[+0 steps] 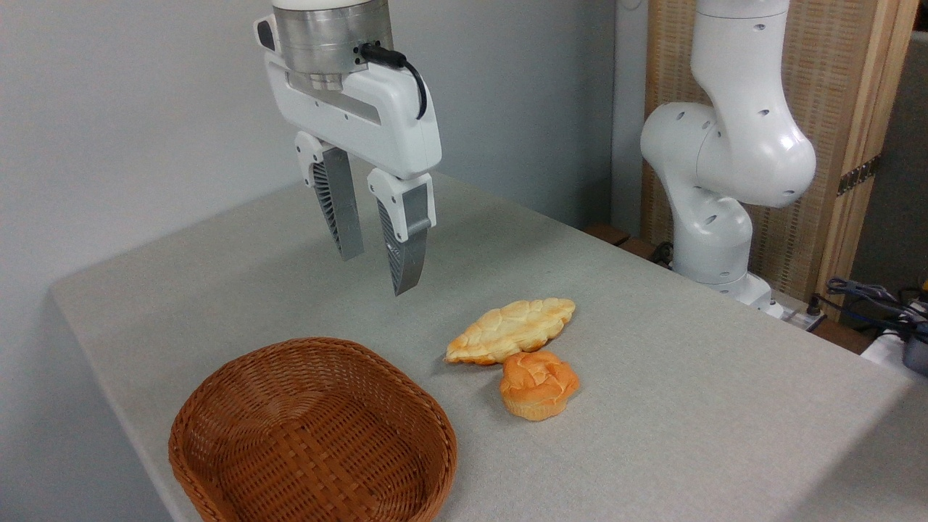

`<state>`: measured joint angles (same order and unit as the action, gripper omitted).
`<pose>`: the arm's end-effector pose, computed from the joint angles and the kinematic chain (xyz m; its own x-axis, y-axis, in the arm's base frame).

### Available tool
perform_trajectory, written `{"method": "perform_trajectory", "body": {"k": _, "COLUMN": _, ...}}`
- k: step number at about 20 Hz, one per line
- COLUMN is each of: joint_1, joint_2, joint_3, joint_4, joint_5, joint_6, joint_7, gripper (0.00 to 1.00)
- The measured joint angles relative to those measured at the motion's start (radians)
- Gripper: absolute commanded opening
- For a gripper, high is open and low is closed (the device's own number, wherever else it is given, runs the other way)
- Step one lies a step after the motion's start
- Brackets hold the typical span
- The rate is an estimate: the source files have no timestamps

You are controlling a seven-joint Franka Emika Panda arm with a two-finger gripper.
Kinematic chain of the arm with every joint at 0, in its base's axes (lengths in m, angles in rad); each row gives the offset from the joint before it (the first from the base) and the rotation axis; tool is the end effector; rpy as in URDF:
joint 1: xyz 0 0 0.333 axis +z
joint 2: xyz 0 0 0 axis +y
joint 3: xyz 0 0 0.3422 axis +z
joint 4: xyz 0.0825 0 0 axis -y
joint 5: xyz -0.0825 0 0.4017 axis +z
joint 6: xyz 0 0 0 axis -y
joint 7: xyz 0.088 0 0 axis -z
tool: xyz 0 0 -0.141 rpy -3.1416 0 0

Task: Put bread into the basket
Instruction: 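Move the open gripper toward the round orange bun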

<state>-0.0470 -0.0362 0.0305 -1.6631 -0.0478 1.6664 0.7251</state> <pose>0.5691 -0.0154 0.6005 0.7386 -0.6713 0.0618 -0.6730 -0.7396 0.0104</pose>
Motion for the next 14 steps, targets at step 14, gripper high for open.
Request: {"method": "perform_trajectory", "body": {"k": 14, "joint_1": -0.002, "joint_2": 0.0, "joint_3": 0.016, "joint_4": -0.004, "joint_5": 0.0, "joint_6": -0.005, "joint_7": 0.0, "gripper": 1.0}}
